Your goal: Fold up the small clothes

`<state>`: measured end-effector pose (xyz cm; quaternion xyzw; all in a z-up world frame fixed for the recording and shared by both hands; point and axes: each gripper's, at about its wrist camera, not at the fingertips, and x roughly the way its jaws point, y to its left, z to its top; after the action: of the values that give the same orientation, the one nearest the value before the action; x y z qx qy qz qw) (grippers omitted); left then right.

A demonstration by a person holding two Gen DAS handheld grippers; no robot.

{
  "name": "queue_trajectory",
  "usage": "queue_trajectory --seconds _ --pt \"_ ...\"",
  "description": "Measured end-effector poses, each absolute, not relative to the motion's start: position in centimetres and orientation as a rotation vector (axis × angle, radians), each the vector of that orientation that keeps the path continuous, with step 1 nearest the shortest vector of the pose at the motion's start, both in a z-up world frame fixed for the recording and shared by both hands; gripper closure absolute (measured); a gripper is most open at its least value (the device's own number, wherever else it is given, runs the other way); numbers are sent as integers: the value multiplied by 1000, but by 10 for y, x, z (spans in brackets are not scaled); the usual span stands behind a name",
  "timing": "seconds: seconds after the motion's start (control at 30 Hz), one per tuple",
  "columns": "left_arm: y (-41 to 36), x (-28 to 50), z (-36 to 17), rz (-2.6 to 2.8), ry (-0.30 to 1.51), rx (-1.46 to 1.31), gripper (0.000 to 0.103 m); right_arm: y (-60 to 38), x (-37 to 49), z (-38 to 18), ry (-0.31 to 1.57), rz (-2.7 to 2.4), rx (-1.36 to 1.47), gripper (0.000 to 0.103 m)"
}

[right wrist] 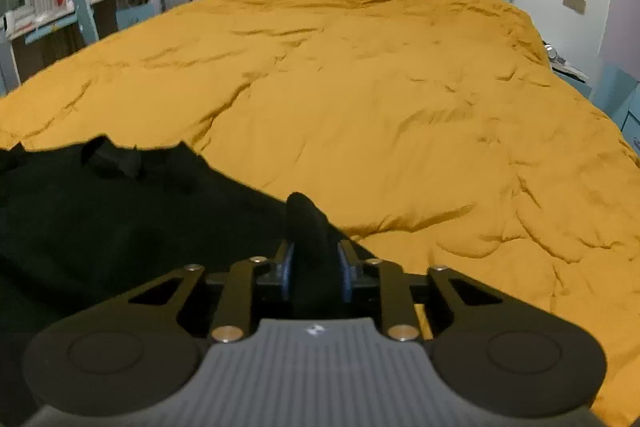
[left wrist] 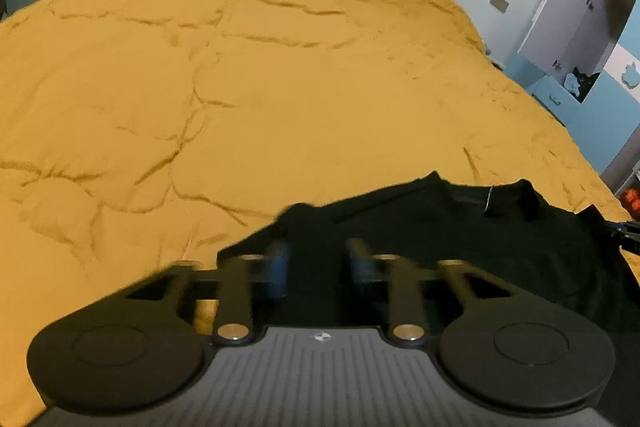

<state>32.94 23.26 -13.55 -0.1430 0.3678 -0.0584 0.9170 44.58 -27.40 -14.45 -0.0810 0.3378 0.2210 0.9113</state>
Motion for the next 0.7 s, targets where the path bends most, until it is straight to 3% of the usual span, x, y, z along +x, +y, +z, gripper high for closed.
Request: queue_trajectory --seconds 0.2,0.33,0.4,0.43,0.47,0.5,0.7 --pt "262 304 -119 -77 565 -509 97 -283 441 -131 604 363 -53 95" --pt "268 312 -147 -32 668 -548 96 -277 453 -153 677 301 -80 93" --pt "263 317 -158 -20 712 -521 96 -275 458 -165 703 259 -93 84" --pt "262 319 -161 -13 730 -509 92 -275 459 -169 710 249 -91 78" --pt "261 319 -161 4 742 -488 86 -276 459 -169 706 226 -91 64" --pt "261 319 -158 22 743 -482 78 -277 458 -168 698 208 -92 60" --pt "271 286 -110 38 689 -501 76 -293 417 -122 646 148 -61 60"
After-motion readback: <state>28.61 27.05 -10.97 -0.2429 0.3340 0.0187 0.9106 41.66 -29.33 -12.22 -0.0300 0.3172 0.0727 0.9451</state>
